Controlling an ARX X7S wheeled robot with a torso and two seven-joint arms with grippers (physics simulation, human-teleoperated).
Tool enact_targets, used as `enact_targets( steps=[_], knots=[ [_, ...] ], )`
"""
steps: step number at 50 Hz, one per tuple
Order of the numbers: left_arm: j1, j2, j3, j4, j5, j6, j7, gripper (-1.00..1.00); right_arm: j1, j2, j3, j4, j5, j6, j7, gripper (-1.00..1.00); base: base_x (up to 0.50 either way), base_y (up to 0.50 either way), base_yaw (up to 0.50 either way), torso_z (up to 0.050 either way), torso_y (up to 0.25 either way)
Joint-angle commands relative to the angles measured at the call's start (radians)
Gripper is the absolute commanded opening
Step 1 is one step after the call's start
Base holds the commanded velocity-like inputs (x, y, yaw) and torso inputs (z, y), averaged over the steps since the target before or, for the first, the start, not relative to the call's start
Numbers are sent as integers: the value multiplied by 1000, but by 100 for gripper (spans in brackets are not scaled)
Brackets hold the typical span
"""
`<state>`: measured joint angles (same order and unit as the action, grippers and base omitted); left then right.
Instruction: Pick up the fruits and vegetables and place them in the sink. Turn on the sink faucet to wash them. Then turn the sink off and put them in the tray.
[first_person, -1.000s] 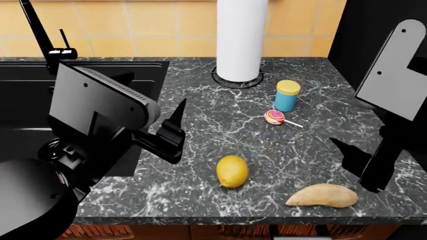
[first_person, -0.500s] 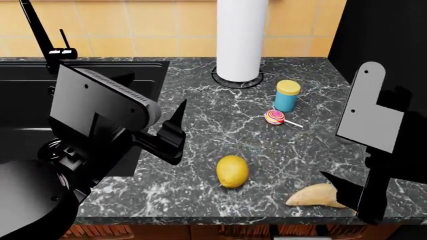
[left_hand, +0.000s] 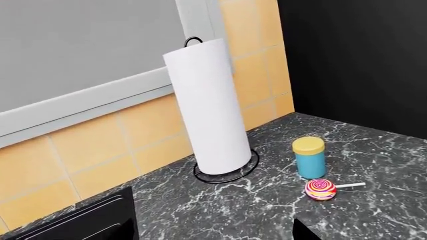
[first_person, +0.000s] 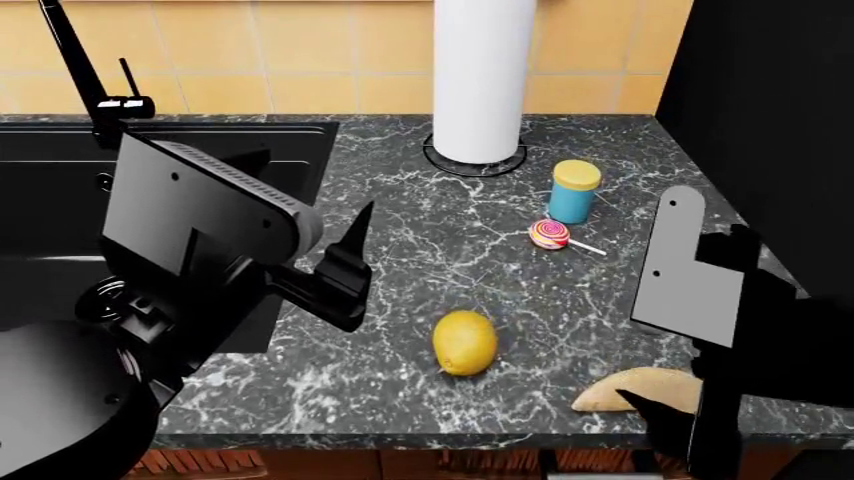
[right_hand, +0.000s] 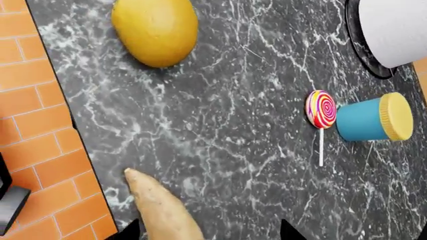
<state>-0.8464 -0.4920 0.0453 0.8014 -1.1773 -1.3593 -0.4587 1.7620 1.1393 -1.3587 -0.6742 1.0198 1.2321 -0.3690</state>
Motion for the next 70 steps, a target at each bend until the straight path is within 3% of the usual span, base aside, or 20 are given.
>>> enact_targets(
  steps=[1,32,33,46,58,65,70],
  knots=[
    [-1,-10,7,-4,-5,12,-7,100,-73,-13,-56,9,-28,-17,12,100,0,0,0,0,0],
    [-6,-36,12,-14,-33,36,-27,100,-163,6,-108,99,-64,-53,31,100,0,0,0,0,0],
    [-7,-37,10,-13,-40,34,-31,100,-166,6,-108,99,-63,-54,33,-100,0,0,0,0,0],
    [-5,-46,12,-16,-47,47,-37,100,-210,-12,-127,139,-76,-84,42,-100,0,0,0,0,0],
    [-13,-45,31,-18,-46,56,-42,100,-31,65,0,23,-9,-15,45,-100,0,0,0,0,0],
    [-50,-22,77,-34,-42,39,-54,100,27,82,100,28,68,-7,150,-100,0,0,0,0,0],
    [-90,-19,168,-70,15,33,-1,100,48,65,166,66,139,2,268,-100,0,0,0,0,0]
  ],
)
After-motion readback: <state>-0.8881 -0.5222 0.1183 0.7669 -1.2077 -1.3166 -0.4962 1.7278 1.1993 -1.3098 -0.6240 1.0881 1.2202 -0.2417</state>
